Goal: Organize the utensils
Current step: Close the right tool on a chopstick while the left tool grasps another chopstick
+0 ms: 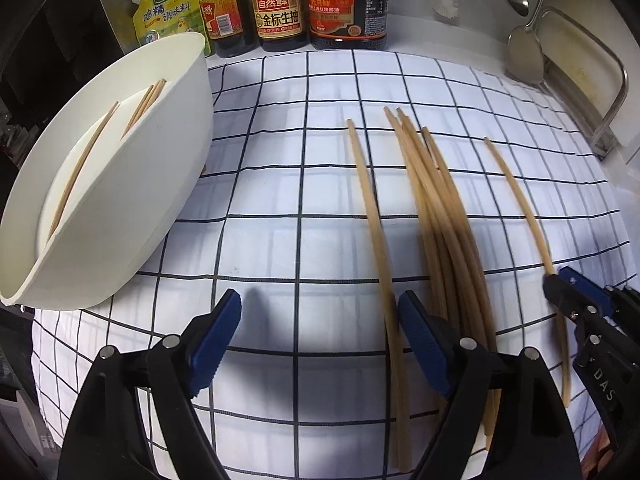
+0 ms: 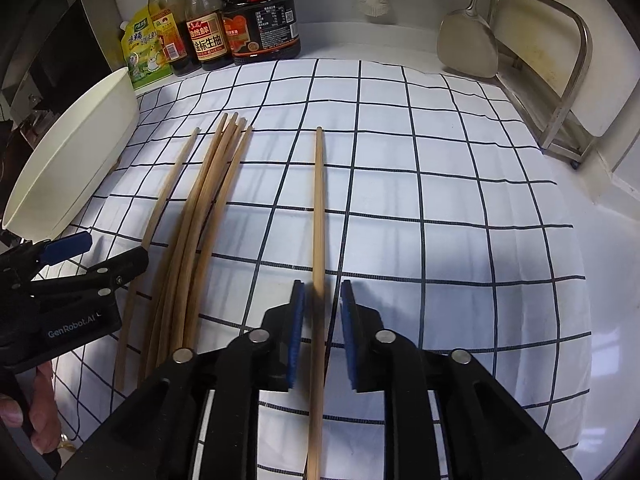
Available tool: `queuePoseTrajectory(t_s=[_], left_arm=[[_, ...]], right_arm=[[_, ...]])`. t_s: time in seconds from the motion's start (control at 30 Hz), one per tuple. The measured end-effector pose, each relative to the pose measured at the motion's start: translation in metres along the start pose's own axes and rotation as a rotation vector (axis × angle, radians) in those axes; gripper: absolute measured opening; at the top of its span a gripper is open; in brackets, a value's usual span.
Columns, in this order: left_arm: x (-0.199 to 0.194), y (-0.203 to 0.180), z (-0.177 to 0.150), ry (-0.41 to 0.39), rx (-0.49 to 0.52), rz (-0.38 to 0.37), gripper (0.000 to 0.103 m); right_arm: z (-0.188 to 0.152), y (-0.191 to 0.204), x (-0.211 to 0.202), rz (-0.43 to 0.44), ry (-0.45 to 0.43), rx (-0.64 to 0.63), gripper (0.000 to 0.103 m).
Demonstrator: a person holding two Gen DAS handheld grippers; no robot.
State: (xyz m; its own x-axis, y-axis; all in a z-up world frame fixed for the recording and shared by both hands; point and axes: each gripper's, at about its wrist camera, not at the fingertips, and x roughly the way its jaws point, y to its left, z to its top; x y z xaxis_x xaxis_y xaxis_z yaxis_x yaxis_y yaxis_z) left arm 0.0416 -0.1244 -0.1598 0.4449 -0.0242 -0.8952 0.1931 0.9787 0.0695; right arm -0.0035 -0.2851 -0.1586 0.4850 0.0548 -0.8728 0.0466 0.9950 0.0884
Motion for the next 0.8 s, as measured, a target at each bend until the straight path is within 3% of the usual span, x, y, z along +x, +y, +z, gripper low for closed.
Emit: queuePoseTrajectory(t_s=[0.17,0.27,0.37,0.47,0.5,0.8], left_arm=[[0.002,0.001,0.0,-0.017,-0.014,0.012,0.084],[0.0,0.0,0.0,-0.023,-0.008,-0.025,0.071],[-0.002,-0.005,0.0,-0.028,0.003,-0.063,0.052],[-0.004,-0.009,0.001,-0.033,0.017,-0.082,0.022],[-0.004,-0.009,0.002,-0.031,0.017,-0.085,0.009],[-0.012,0.001,0.003,-0.02,-0.01,-0.117,0.007]], right_arm=[[0.002,0.006,0.003,-0.032,-0.013,-0.04,0.023],[0.003,0.009,0.004,-0.04,-0.015,-0.053,0.023],[0.004,0.01,0.005,-0.036,-0.016,-0.059,0.02],[0.003,0.011,0.004,-0.034,-0.019,-0.059,0.006],[0.003,0.009,0.004,-0.028,-0.019,-0.054,0.006],[0.001,0.006,-0.003,0.029,-0.014,0.011,0.006]])
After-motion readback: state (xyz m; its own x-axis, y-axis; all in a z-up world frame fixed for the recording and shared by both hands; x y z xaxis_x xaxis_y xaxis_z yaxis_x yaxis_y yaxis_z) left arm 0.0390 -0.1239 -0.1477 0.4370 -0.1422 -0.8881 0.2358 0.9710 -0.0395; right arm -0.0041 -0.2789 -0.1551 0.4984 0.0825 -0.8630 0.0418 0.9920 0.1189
